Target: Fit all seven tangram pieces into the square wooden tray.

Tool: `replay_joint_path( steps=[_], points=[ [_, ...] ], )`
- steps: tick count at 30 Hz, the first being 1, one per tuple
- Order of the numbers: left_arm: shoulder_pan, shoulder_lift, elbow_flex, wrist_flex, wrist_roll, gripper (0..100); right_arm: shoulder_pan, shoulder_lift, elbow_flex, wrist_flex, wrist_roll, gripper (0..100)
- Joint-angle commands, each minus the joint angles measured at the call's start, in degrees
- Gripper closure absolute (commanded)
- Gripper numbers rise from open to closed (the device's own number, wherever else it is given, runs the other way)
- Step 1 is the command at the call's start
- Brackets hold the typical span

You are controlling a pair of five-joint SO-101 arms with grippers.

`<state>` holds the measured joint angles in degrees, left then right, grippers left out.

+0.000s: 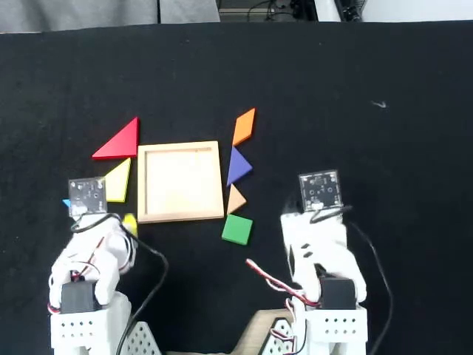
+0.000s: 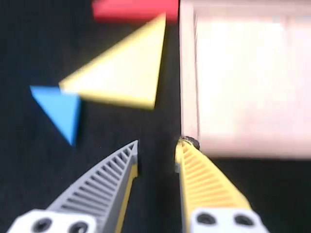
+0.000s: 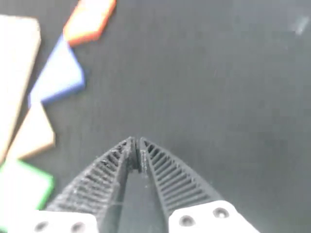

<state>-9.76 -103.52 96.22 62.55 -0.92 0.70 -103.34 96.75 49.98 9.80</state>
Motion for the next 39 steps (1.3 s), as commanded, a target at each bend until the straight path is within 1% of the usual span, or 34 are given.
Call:
replay_joint_path(
  steps=[1,3,5,7,9,13,14,16,18,20,22,25,27,29,33,36,39],
  points=[
    [-0.4,-0.44,1.19,-8.62,0.09,86,-0.88,-5.23,-0.22,-10.99,-0.09,98.6],
    [-0.84,-0.44,1.19,-8.62,-0.7,86,-0.97,-5.23,-0.22,-16.26,0.09,98.6],
    [-1.27,-0.44,1.1,-9.32,-4.04,86,-0.97,-5.23,-0.22,-21.71,0.09,98.6],
    [-1.1,-0.44,1.1,-11.34,-7.74,86,-0.97,-5.23,-0.22,-24.97,0.09,98.6],
    [-1.45,-0.44,1.1,-12.04,-8.26,86,-1.41,-5.23,-0.22,-25.23,0.09,98.6],
    [-1.89,-0.44,1.19,-15.91,-8.7,86,-3.87,-5.23,-0.31,-21.36,0.26,98.5],
    [-1.89,-0.44,1.19,-17.49,-8.79,86,-4.22,-5.23,-0.31,-20.92,0.88,97.4],
    [-1.89,-0.44,0.92,-22.15,-8.79,86,-4.31,-5.23,-0.57,-21.19,4.57,94.1],
    [-2.68,-0.35,-0.66,-24.79,-8.09,86,-4.66,-5.14,-1.19,-22.86,5.8,93.3],
    [-2.86,0.09,-3.56,-23.38,-4.22,86,-5.45,-5.05,-2.42,-23.03,5.71,94.3],
    [-2.59,0.09,-6.64,-18.55,0.09,86,-6.77,-5.05,-4.18,-21.8,5.71,94.3],
    [0.04,0.09,-10.77,-14.33,1.32,86,-8.44,-3.12,-7.69,-20.48,2.9,94.3],
    [1.54,0.18,-13.41,-13.19,1.14,86,-8.7,1.01,-11.03,-20.66,1.49,94.3],
    [3.03,0.18,-16.31,-11.96,-0.53,86,-8.7,7.6,-15.43,-20.66,0.44,94.3],
    [5.41,1.93,-22.73,-8.26,-3.43,86,-8.62,26.68,-25.1,-20.66,-2.37,94.5],
    [5.67,9.14,-28.44,-8.35,-5.63,86,-8.44,42.86,-32.04,-20.31,-3.96,94.5],
    [5.49,22.24,-35.82,-7.91,-5.54,86,-8.44,56.57,-36.53,-20.22,-4.92,94.4]
  ],
)
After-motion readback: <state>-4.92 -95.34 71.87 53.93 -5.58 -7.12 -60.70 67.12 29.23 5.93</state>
